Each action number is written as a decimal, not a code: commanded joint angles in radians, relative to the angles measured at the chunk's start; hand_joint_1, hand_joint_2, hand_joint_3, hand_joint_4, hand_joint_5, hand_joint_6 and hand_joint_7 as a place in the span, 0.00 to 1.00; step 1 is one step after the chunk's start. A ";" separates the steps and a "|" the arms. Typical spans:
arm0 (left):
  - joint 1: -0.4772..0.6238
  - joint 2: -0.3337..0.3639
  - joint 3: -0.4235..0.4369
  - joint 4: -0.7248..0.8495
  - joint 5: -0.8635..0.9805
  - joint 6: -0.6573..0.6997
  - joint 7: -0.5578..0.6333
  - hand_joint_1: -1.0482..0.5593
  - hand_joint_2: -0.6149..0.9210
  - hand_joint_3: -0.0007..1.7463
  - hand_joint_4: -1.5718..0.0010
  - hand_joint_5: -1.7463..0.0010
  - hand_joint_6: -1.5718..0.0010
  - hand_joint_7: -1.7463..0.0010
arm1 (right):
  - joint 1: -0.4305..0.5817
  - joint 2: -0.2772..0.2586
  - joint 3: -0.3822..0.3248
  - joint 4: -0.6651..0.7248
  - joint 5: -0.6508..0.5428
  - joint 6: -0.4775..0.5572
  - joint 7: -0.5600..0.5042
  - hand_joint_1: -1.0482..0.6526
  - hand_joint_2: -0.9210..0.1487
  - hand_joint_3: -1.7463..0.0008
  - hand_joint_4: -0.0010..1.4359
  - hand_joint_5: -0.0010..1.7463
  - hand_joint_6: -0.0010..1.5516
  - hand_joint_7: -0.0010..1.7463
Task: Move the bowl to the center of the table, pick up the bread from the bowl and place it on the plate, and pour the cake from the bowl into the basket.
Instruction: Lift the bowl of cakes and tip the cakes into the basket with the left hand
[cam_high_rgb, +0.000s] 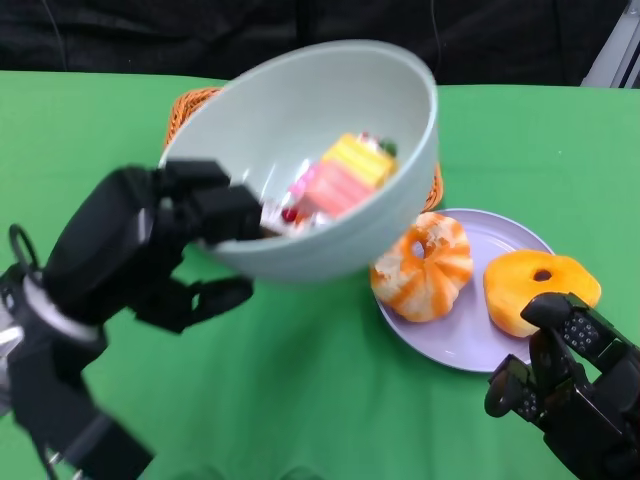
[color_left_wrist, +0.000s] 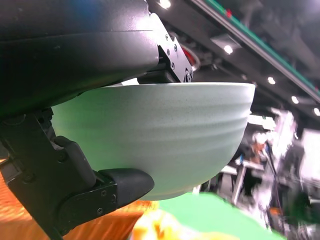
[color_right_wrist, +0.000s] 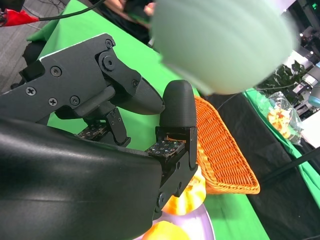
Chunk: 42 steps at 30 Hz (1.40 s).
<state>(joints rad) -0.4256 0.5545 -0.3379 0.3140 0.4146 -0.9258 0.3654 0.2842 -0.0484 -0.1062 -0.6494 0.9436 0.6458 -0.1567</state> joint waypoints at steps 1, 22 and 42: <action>0.007 -0.055 0.054 -0.049 -0.075 0.065 -0.079 0.69 0.51 0.94 0.36 0.00 0.46 0.00 | 0.001 -0.014 -0.008 0.001 -0.002 0.001 0.006 0.52 0.22 0.39 0.55 1.00 0.36 1.00; -0.139 -0.501 0.225 0.085 -0.326 0.351 -0.271 0.58 0.66 0.88 0.41 0.00 0.53 0.00 | 0.009 -0.003 0.012 -0.006 0.002 0.008 -0.004 0.52 0.24 0.39 0.55 1.00 0.37 0.99; -0.340 -0.650 0.373 0.471 -0.419 0.303 -0.294 0.56 0.62 0.91 0.39 0.00 0.49 0.00 | 0.027 0.007 0.028 -0.014 0.000 -0.004 0.009 0.51 0.21 0.42 0.55 1.00 0.36 1.00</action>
<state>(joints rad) -0.7247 -0.0979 0.0135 0.7810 0.0181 -0.6160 0.0523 0.3045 -0.0391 -0.0758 -0.6495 0.9416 0.6480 -0.1511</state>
